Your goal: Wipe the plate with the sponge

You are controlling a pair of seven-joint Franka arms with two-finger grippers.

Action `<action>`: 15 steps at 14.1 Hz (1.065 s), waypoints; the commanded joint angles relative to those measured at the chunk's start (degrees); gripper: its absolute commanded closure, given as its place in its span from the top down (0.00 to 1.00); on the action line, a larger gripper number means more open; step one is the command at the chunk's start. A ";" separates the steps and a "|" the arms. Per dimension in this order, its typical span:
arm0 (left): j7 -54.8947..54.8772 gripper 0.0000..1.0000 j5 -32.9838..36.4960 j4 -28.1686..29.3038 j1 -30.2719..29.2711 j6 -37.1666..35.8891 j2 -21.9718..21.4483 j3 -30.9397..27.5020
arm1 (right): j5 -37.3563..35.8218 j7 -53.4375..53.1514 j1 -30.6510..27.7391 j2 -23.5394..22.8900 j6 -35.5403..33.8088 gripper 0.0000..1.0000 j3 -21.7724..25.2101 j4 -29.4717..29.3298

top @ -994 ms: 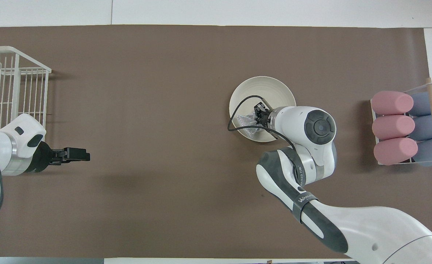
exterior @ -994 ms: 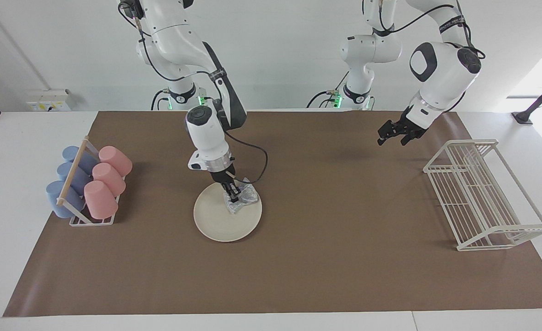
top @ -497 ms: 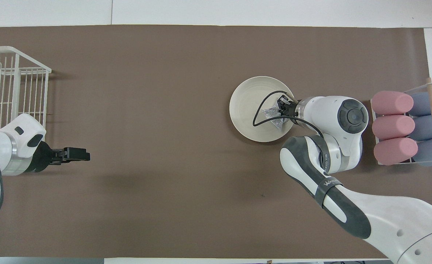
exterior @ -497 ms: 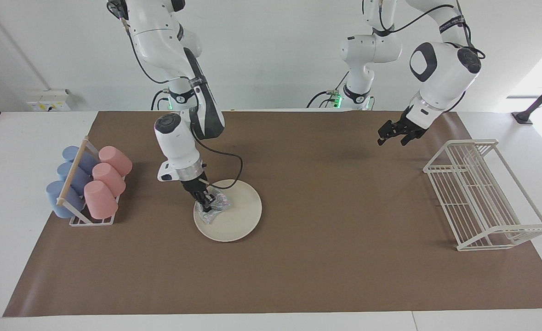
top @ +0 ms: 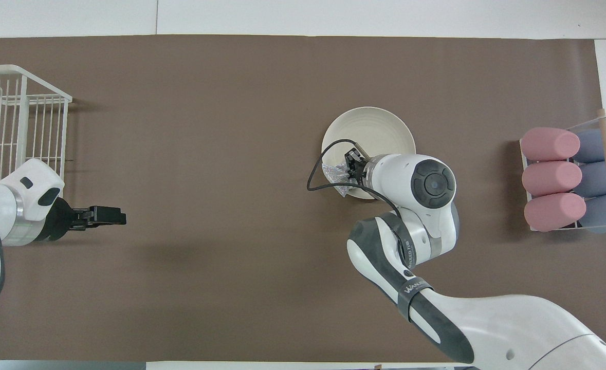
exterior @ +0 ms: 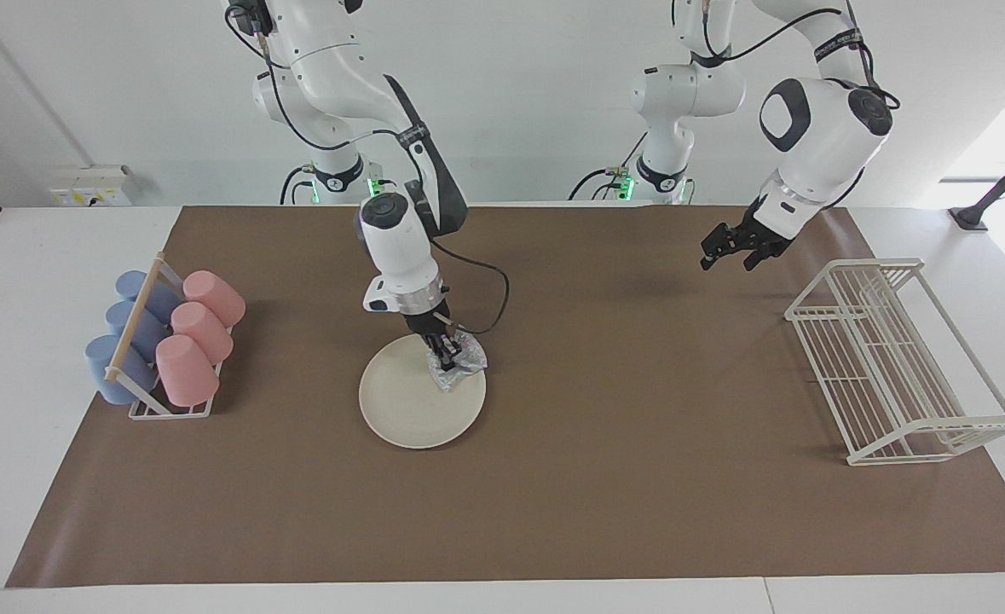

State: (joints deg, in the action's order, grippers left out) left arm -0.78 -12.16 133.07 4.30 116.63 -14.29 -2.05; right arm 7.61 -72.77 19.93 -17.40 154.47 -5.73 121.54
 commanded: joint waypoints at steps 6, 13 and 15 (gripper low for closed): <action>3.49 1.00 1.34 -0.35 0.88 1.23 0.49 -0.06 | 0.57 -11.47 -0.25 -0.18 -11.69 0.00 -0.42 -11.73; 2.98 1.00 -29.63 -0.88 0.88 -1.93 -0.03 -0.06 | -2.67 -35.91 9.85 0.35 -33.42 0.00 0.02 -32.40; 0.88 1.00 -38.78 -0.97 1.32 -2.90 -0.47 0.12 | -7.06 -45.82 14.85 -0.44 -37.90 0.00 -0.07 -36.70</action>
State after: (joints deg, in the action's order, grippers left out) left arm 1.29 -44.63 132.88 4.67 115.77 -14.36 -1.49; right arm 4.36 -110.47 30.96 -15.92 120.30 -5.98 89.85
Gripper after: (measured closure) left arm 0.000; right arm 0.991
